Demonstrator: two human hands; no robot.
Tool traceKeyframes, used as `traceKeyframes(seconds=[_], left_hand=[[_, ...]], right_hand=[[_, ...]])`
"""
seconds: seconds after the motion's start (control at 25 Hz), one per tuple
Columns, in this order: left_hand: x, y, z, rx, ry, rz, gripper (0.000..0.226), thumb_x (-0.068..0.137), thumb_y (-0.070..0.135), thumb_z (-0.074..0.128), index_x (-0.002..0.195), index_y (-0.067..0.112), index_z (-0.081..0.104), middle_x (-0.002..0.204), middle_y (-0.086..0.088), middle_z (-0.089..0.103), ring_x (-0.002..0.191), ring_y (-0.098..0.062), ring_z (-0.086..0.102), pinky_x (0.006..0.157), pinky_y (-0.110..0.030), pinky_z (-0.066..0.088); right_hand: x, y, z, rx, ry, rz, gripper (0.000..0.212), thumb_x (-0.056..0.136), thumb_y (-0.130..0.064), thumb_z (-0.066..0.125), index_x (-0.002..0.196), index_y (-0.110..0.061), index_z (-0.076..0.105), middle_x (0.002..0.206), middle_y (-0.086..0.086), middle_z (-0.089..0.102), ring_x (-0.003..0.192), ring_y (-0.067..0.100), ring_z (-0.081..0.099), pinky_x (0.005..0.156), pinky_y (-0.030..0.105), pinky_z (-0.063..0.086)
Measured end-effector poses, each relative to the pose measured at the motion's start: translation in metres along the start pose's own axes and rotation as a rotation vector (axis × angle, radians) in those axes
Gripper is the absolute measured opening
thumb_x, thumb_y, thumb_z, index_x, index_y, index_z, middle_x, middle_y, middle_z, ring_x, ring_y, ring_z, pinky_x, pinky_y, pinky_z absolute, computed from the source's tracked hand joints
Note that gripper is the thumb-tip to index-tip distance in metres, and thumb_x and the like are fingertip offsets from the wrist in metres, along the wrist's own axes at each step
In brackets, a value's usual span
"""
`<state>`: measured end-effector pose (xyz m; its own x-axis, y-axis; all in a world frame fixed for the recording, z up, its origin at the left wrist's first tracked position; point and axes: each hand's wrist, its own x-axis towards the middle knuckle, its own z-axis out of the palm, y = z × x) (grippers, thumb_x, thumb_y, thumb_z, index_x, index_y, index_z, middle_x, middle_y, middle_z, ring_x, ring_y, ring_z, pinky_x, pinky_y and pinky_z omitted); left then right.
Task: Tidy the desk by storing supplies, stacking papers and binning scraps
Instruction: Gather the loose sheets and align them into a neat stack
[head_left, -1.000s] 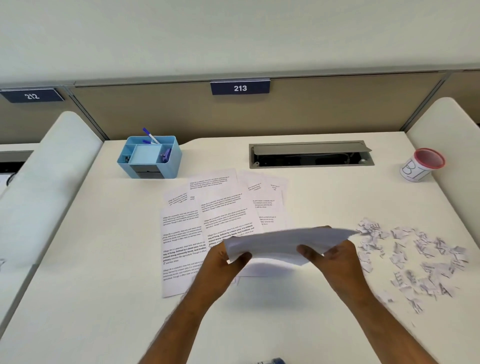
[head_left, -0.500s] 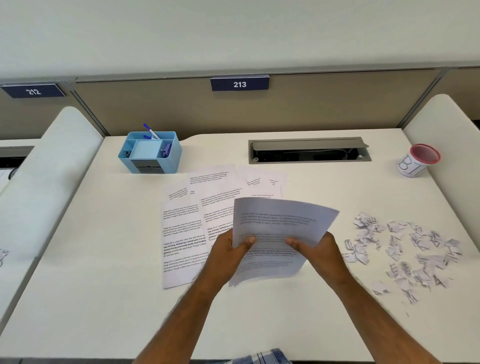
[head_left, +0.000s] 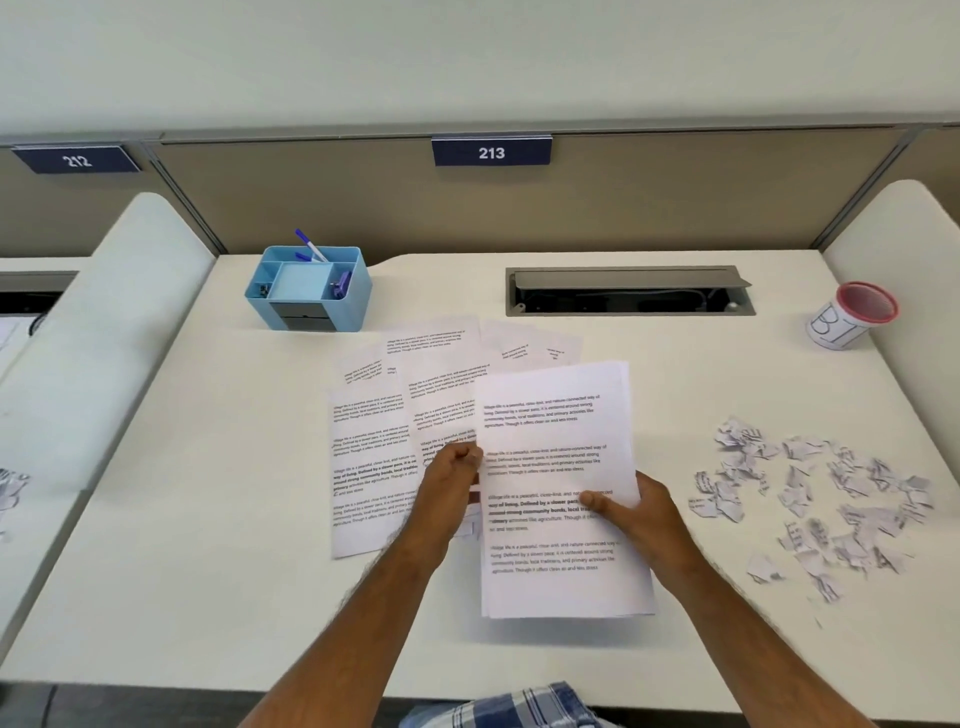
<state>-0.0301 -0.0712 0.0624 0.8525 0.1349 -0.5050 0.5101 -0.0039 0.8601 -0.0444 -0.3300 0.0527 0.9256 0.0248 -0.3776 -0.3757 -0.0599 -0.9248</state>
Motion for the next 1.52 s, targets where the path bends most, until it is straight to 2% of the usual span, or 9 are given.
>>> traceKeyframes(seconds=[0.16, 0.28, 0.52, 0.8, 0.96, 1.2, 1.32, 1.4, 1.52], left_hand=[[0.037, -0.046, -0.022, 0.223, 0.367, -0.12, 0.042, 0.085, 0.039, 0.074, 0.116, 0.013, 0.065, 0.119, -0.001, 0.061, 0.111, -0.025, 0.063, 0.098, -0.041, 0.054], [0.056, -0.063, -0.032, 0.35, 0.422, -0.216, 0.066, 0.068, 0.048, 0.076, 0.119, 0.007, 0.063, 0.121, -0.011, 0.058, 0.114, -0.034, 0.06, 0.1, -0.046, 0.053], [0.06, -0.051, -0.016, 0.653, 0.386, -0.242, 0.086, 0.075, 0.037, 0.089, 0.133, -0.001, 0.038, 0.135, -0.019, 0.05, 0.127, -0.04, 0.053, 0.103, -0.047, 0.046], [0.065, -0.057, -0.022, 0.407, 0.29, -0.11, 0.034, 0.086, 0.012, 0.069, 0.12, 0.006, 0.069, 0.121, -0.011, 0.072, 0.115, -0.03, 0.067, 0.096, -0.034, 0.054], [0.049, -0.038, -0.035, 0.205, 0.232, -0.062, 0.026, 0.092, 0.008, 0.062, 0.113, 0.02, 0.069, 0.113, 0.0, 0.073, 0.098, -0.021, 0.07, 0.085, -0.046, 0.063], [0.017, -0.012, -0.07, 0.093, 0.225, 0.084, 0.03, 0.098, 0.005, 0.061, 0.118, 0.026, 0.067, 0.113, 0.011, 0.074, 0.101, -0.013, 0.071, 0.073, -0.033, 0.062], [0.0, -0.006, -0.078, 0.041, 0.124, 0.13, 0.035, 0.1, 0.009, 0.061, 0.129, 0.028, 0.065, 0.124, 0.013, 0.073, 0.11, -0.012, 0.07, 0.081, -0.039, 0.063], [-0.013, -0.006, -0.075, 0.021, 0.029, 0.129, 0.039, 0.1, 0.011, 0.063, 0.134, 0.03, 0.062, 0.129, 0.013, 0.07, 0.117, -0.012, 0.067, 0.092, -0.042, 0.059], [-0.029, -0.01, -0.063, 0.07, -0.065, 0.112, 0.042, 0.098, 0.013, 0.067, 0.136, 0.03, 0.06, 0.13, 0.017, 0.069, 0.122, -0.005, 0.064, 0.103, -0.032, 0.05]], right_hand=[[0.0, 0.012, -0.014, -0.034, 0.062, 0.009, 0.035, 0.08, -0.023, 0.086, 0.111, -0.017, 0.072, 0.1, -0.004, 0.08, 0.089, 0.018, 0.078, 0.072, 0.031, 0.062], [0.0, 0.022, -0.02, -0.04, 0.083, 0.026, 0.034, 0.08, -0.022, 0.086, 0.11, -0.016, 0.072, 0.1, -0.003, 0.08, 0.09, 0.02, 0.078, 0.08, 0.041, 0.063], [0.004, 0.036, -0.021, -0.065, 0.091, 0.06, 0.036, 0.079, -0.025, 0.087, 0.111, -0.018, 0.072, 0.101, -0.002, 0.08, 0.091, 0.021, 0.078, 0.088, 0.051, 0.061], [0.01, 0.036, -0.026, -0.093, 0.129, 0.04, 0.036, 0.079, -0.029, 0.087, 0.11, -0.019, 0.072, 0.1, -0.006, 0.08, 0.089, 0.015, 0.077, 0.084, 0.043, 0.062], [0.013, 0.035, -0.03, -0.111, 0.182, 0.007, 0.036, 0.081, -0.027, 0.085, 0.113, -0.019, 0.07, 0.102, -0.009, 0.078, 0.089, 0.009, 0.076, 0.08, 0.034, 0.059], [0.024, 0.035, -0.034, -0.125, 0.22, -0.018, 0.034, 0.085, -0.019, 0.082, 0.117, -0.018, 0.069, 0.107, -0.008, 0.078, 0.093, 0.009, 0.075, 0.086, 0.038, 0.059], [0.027, 0.032, -0.03, -0.113, 0.205, -0.014, 0.029, 0.088, -0.02, 0.079, 0.116, -0.022, 0.069, 0.107, -0.01, 0.078, 0.094, 0.01, 0.075, 0.085, 0.035, 0.06], [0.028, 0.025, -0.02, -0.056, 0.18, -0.016, 0.027, 0.092, -0.023, 0.075, 0.118, -0.023, 0.068, 0.109, -0.01, 0.077, 0.097, 0.01, 0.075, 0.077, 0.023, 0.06], [0.03, 0.009, 0.0, 0.021, 0.138, -0.017, 0.028, 0.099, -0.031, 0.065, 0.124, -0.022, 0.067, 0.114, -0.008, 0.077, 0.1, 0.01, 0.074, 0.076, 0.019, 0.059]])
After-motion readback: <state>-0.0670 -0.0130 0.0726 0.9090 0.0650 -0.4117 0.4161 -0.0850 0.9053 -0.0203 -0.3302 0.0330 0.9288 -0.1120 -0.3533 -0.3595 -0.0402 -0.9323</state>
